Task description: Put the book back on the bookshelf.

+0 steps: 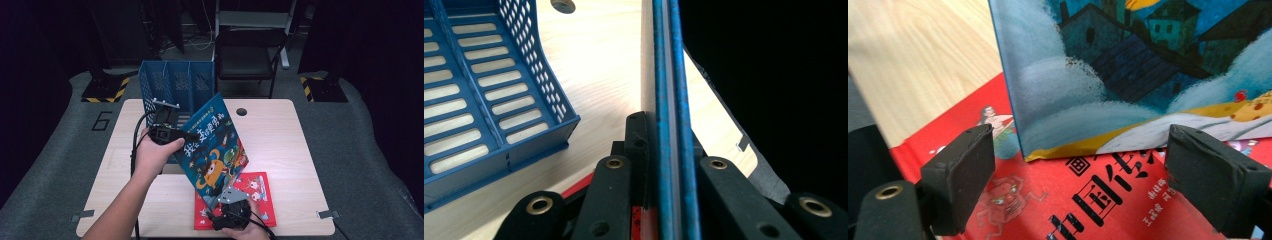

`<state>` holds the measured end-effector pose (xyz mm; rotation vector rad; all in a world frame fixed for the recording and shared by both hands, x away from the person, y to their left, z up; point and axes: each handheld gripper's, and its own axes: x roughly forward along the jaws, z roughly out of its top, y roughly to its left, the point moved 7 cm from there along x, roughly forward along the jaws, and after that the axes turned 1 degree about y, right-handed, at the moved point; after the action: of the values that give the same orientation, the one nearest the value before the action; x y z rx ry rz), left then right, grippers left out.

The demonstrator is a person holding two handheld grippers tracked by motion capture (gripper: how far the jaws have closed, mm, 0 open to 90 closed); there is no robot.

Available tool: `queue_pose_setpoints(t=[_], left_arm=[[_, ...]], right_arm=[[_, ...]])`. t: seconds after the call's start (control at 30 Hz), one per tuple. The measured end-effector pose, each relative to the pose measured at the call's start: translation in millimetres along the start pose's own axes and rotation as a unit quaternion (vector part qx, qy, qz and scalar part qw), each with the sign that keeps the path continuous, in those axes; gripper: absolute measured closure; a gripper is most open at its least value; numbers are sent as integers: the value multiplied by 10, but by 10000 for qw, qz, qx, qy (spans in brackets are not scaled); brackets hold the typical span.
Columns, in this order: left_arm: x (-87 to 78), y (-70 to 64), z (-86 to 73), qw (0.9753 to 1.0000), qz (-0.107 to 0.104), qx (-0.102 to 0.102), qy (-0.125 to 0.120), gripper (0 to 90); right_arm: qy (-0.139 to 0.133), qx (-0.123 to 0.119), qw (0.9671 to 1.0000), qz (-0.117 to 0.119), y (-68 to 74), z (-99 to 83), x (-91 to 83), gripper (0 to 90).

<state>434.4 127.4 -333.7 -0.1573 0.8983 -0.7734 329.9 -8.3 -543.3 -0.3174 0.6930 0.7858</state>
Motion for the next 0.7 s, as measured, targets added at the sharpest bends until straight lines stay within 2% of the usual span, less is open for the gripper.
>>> queue_pose_setpoints(t=[0.03, 0.07, 0.23, 0.3, 0.4, 0.5, 0.7], left_arm=[[-1, -6, -2, 10000, 16, 16, -16, 818], [-1, -10, -5, 10000, 23, 12, -24, 818], [-22, -33, -45, 9999, 99, 106, -40, 807], [-39, -30, -68, 9997, 160, 188, -36, 791], [-64, -34, -106, 9997, 165, 178, -36, 754], [-100, -29, -144, 9994, 186, 295, 34, 740], [-148, -43, -188, 9991, 221, 322, 136, 720]], right_arm=[[2, -45, 10000, -61, 0, -4, 2, 124], [-35, 26, 10000, -32, 22, -4, 6, 124], [-66, 59, 9997, -226, -20, -8, 2, 156], [-119, 90, 9996, -238, -38, -15, -10, 186], [-138, 60, 9996, -236, -38, -18, -14, 191], [-141, 81, 9996, -235, -15, -25, -20, 217], [-183, 124, 9995, -245, 2, -30, -20, 229]])
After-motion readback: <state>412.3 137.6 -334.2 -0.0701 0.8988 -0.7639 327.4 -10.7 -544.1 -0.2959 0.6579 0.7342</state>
